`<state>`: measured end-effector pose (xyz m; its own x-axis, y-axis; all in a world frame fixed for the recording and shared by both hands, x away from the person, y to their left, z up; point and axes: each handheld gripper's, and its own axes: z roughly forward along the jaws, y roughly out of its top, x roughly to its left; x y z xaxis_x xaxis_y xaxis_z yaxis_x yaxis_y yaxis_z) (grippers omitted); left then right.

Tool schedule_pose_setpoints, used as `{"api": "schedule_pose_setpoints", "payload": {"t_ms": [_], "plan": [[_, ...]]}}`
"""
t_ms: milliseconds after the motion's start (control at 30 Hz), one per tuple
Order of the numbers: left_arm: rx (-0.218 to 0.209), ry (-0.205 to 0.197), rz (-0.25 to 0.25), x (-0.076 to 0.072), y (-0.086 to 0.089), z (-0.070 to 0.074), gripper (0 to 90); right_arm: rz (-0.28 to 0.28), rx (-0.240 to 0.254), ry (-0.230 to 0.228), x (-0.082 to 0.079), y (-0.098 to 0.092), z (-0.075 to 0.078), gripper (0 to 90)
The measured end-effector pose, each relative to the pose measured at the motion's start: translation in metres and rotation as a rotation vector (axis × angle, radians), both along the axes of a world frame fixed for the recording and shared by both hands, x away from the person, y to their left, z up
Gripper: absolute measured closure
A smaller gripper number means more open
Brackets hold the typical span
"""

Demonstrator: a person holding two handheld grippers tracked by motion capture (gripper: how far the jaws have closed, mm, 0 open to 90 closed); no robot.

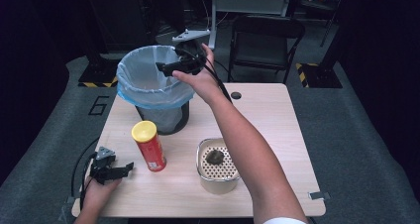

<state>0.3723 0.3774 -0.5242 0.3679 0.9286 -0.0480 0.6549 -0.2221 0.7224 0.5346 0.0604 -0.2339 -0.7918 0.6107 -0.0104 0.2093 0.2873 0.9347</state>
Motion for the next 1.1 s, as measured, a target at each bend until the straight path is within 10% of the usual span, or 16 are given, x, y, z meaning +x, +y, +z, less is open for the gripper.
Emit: {"api": "schedule_pose_setpoints", "payload": {"t_ms": [1100], "plan": [[-0.155,-0.094,-0.197,-0.034,-0.039,0.082,12.2,-0.066,-0.012,-0.03,-0.059,-0.113,-0.012,20.4]]}}
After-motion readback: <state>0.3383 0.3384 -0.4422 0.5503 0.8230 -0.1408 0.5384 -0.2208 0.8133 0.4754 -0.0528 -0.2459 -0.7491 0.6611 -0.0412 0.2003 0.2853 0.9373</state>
